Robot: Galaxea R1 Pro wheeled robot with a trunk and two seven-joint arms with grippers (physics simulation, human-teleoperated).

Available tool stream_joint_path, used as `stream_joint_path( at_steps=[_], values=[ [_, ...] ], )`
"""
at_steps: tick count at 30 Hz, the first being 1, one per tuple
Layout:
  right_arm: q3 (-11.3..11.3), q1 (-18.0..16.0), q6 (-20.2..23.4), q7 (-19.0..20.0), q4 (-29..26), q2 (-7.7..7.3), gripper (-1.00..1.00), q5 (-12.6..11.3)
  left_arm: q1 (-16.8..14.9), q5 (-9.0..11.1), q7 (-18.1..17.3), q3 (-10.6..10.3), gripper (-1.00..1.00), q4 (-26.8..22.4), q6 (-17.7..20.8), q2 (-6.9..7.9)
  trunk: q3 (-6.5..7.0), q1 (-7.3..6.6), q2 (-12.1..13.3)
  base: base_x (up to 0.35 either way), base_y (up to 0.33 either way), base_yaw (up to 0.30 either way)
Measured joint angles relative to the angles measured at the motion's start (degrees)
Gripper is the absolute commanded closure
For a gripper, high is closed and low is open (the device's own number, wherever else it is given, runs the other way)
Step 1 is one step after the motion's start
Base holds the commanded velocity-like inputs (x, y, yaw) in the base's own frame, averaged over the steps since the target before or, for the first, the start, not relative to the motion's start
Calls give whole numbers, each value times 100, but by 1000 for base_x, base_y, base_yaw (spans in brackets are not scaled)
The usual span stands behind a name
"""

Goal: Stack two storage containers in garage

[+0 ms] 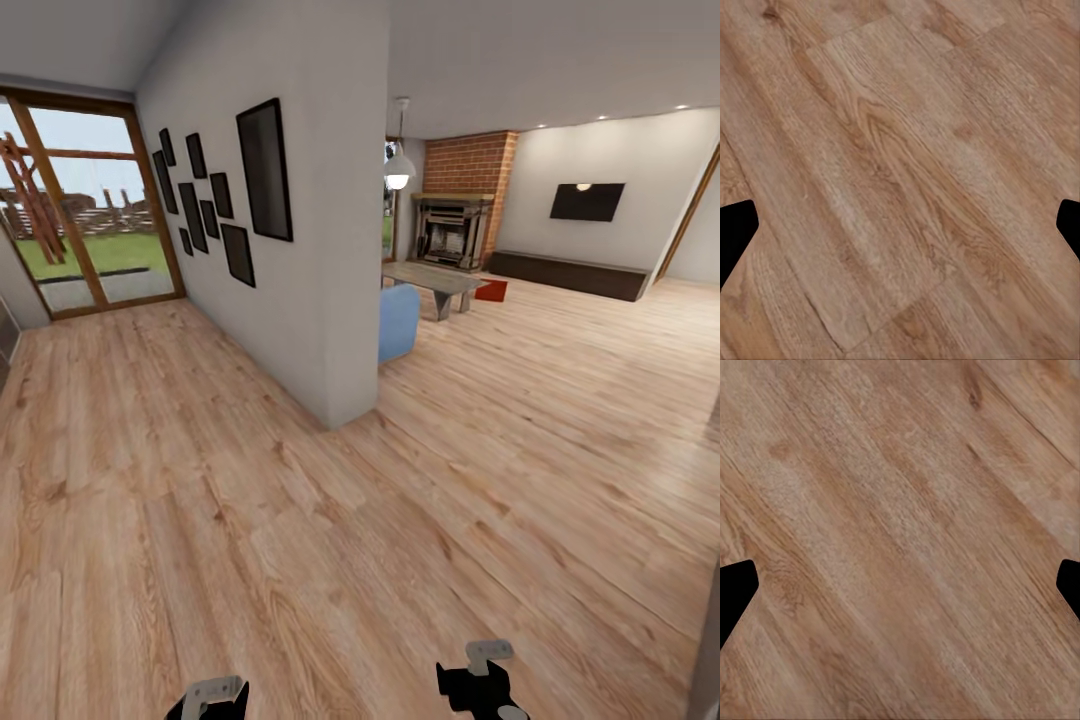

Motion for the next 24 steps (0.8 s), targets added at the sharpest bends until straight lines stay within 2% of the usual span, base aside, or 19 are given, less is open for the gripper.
stream_joint_path(
  at_steps=[24],
  values=[
    [0,0,2,3,0,0,-100,4,0,1,0,0,-100,0,4,0,0,0,0,347,0,-4]
  ],
)
